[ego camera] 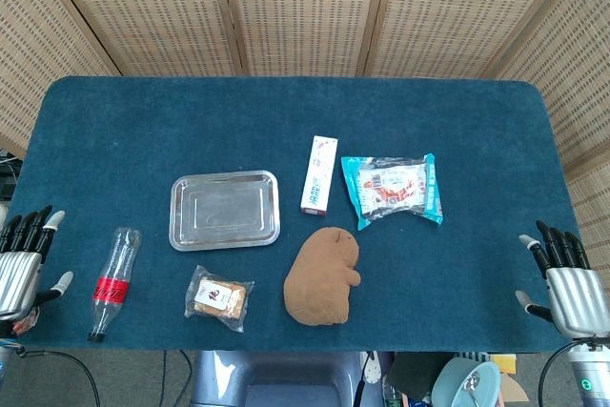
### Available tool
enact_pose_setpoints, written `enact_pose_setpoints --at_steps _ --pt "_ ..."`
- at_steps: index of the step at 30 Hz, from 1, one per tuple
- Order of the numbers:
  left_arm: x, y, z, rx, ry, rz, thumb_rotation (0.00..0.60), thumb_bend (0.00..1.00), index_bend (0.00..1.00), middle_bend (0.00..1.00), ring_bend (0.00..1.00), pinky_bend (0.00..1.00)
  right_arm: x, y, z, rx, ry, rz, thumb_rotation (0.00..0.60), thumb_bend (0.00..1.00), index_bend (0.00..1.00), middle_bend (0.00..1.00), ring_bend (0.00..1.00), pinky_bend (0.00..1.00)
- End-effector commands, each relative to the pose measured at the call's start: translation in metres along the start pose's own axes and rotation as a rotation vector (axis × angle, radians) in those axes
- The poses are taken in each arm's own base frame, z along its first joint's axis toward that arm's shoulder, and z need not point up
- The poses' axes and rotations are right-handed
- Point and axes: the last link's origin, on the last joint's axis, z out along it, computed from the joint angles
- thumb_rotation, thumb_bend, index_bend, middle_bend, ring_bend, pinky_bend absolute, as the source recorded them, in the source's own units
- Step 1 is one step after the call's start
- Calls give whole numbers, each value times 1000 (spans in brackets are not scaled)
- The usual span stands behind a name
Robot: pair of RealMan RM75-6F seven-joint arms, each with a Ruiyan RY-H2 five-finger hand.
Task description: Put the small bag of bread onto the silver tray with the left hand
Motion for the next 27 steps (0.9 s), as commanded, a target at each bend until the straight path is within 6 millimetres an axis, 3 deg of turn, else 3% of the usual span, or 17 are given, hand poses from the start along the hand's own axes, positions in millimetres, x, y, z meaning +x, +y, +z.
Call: enact_pose_setpoints --at_steps 1,10,16,27 --pt "1 1 2 -4 -1 4 600 285 0 0 0 0 1 2 -1 -8 4 4 600 220 142 0 0 0" --pt "-4 11 16 -27 -44 9 600 286 0 0 0 0 0 10 2 -31 -7 20 600 220 142 0 0 0" --pt "0 19 15 -54 -69 1 600 285 0 0 0 0 1 10 5 -18 -5 24 600 220 142 0 0 0" --pt "-9 48 32 -250 -403 -227 600 284 0 0 0 0 -4 12 7 -14 -14 23 600 220 142 0 0 0"
